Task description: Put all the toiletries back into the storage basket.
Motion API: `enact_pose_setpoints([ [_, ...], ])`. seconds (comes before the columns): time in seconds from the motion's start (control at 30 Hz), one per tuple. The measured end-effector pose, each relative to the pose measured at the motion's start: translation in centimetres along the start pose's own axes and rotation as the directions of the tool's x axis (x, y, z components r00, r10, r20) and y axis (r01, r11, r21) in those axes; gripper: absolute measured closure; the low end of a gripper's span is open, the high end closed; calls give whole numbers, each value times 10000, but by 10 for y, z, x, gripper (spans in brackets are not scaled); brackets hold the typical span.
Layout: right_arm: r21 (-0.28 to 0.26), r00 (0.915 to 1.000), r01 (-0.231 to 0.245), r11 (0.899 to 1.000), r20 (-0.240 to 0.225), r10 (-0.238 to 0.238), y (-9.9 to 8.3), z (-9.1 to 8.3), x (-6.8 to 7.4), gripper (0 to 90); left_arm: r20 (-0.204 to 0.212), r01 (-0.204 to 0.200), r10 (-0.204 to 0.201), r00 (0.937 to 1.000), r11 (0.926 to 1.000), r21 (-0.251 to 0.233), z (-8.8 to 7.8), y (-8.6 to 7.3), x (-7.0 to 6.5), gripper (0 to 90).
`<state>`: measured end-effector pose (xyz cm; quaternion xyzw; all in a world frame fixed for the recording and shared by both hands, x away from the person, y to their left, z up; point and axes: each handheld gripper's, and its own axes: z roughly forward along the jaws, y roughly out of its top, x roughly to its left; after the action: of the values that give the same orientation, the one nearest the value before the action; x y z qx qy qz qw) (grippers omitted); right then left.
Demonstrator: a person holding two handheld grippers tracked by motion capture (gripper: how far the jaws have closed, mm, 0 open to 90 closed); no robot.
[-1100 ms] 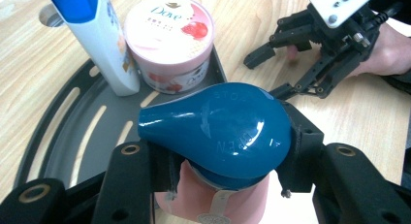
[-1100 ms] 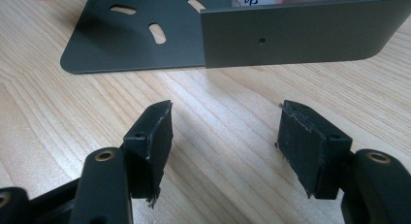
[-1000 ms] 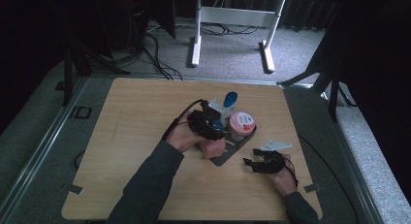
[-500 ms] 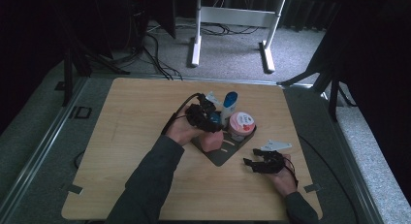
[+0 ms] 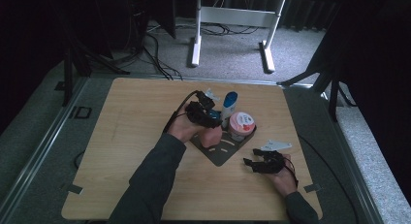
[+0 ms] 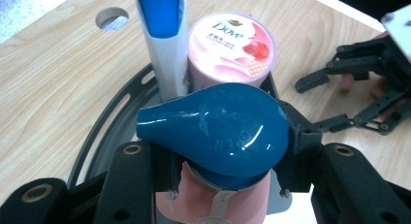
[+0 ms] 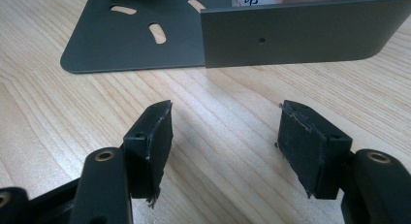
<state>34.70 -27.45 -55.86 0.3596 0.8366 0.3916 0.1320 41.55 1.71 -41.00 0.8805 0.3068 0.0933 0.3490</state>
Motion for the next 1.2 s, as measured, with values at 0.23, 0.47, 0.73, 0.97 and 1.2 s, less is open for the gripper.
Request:
enact_pose_setpoints([
  [0.23, 14, 10000, -36, 10000, -6, 36, 0, 0, 0, 370, -145, 315, -316, 9994, 9995, -23, 7, 0, 8, 523],
  [0.47, 13, 10000, -44, 10000, -9, 44, 0, 0, -1, 371, -596, 909, -921, 9940, 9956, -217, 13, 0, 19, 524],
  [0.73, 4, 10000, -42, 10000, -1, 42, 0, 0, -1, 370, -807, 1080, -1090, 9908, 9940, -168, 18, -1, 24, 524],
  [0.97, 8, 10000, -52, 10000, 65, 52, 0, 0, -1, 374, -1053, 1293, -1302, 9859, 9915, -155, 20, 0, 29, 524],
  [1.2, 8, 10000, -50, 10000, 70, 50, 0, 0, -1, 373, -1203, 1311, -1334, 9837, 9910, -270, 22, 7, 32, 524],
])
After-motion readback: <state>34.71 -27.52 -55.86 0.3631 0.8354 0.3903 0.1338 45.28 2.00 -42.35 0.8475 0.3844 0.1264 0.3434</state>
